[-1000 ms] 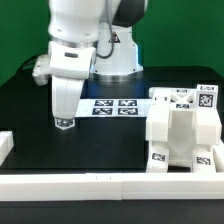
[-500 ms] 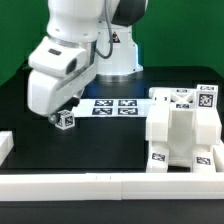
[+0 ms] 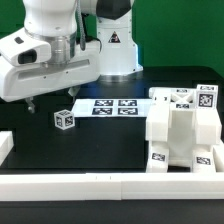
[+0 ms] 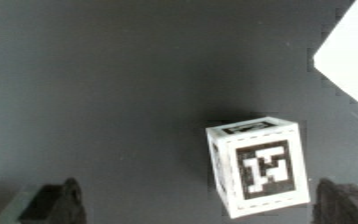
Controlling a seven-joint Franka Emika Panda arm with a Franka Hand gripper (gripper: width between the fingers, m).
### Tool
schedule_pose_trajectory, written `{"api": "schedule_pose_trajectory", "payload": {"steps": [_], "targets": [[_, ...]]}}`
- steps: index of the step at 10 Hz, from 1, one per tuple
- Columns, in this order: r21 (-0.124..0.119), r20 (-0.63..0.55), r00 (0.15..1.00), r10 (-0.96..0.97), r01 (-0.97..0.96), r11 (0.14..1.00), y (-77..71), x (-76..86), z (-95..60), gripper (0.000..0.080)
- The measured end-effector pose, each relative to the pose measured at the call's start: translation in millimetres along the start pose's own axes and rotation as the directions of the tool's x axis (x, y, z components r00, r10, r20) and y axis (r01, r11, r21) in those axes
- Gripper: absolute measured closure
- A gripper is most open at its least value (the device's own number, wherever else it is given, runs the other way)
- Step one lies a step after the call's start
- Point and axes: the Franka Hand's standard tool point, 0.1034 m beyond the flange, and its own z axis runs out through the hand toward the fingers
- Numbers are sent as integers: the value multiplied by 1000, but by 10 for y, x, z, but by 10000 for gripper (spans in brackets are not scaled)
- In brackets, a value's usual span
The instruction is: Assemble chair
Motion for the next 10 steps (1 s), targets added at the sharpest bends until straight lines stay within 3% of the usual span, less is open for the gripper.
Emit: {"api": "schedule_pose_trajectory", "payload": {"steps": [1, 3, 5, 8, 10], "targets": [[12, 7, 995, 97, -97, 995, 0, 2, -1, 151], [65, 58, 912, 407, -410, 910, 94, 36, -14, 151], [124, 152, 749, 645, -662, 740, 108, 28, 38, 151], [110, 181, 635, 751, -772, 626, 86, 73, 52, 151], [101, 201, 514, 834, -857, 505, 48, 106, 49, 151]]}}
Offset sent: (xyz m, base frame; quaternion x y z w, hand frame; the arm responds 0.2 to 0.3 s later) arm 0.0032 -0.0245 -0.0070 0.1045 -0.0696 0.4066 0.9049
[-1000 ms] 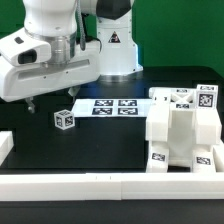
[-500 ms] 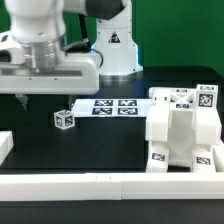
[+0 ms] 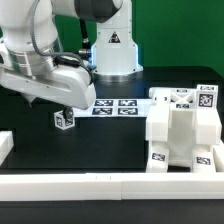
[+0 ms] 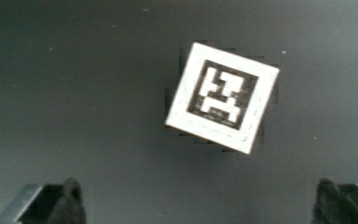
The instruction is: Assemble chair
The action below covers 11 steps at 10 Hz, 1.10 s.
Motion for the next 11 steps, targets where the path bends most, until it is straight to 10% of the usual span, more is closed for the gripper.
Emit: {"api": "schedule_pose_trajectory", "payload": {"steps": [3, 7, 11], "targets": [[152, 86, 971, 225, -235, 960, -178, -100, -3, 151], [136, 202, 958, 201, -231, 963, -128, -198, 37, 151], [177, 444, 894, 69, -163, 971, 84, -128, 26, 151]]}}
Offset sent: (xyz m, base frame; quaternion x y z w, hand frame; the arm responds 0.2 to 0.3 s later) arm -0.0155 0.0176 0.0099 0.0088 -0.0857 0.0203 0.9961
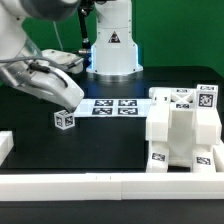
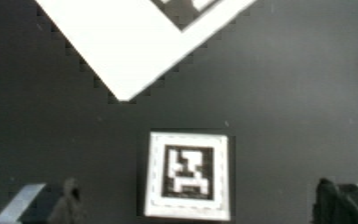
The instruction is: Assemble chair
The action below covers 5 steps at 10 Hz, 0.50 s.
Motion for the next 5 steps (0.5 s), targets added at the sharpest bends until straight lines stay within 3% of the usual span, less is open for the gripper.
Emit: {"api": "schedule_pose_trajectory", "payload": {"steps": [3, 4, 5], "targets": [[-17, 190, 982, 22, -19, 1000, 87, -17, 62, 151], [-10, 197, 980, 43, -42, 999, 69, 14, 97, 151], [14, 215, 974, 67, -71, 997, 44, 32, 171, 151]]}}
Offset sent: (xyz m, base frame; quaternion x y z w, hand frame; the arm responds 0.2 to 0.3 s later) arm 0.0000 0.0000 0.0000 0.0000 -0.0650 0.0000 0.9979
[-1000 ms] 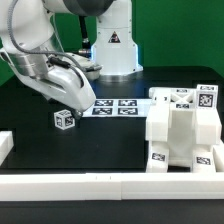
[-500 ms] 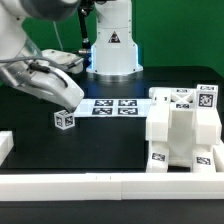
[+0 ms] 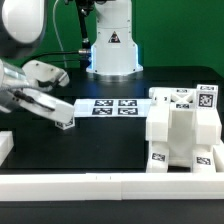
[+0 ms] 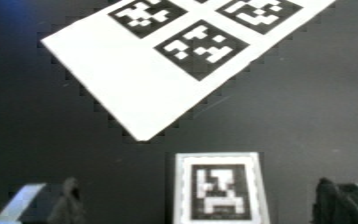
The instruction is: Assemble chair
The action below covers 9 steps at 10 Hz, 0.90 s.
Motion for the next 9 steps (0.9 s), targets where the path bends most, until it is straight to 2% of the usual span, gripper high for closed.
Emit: {"api": "schedule_pose_trajectory", "payload": {"steps": [1, 3, 8, 9], "targets": [[-4, 5, 1000, 6, -6, 1000, 15, 45, 58, 151], [29, 27, 999, 24, -25, 999, 47, 107, 143, 151], [24, 36, 999, 30, -30, 999, 73, 134, 187, 151], [66, 90, 995, 38, -44, 997, 70, 73, 187, 151]]}}
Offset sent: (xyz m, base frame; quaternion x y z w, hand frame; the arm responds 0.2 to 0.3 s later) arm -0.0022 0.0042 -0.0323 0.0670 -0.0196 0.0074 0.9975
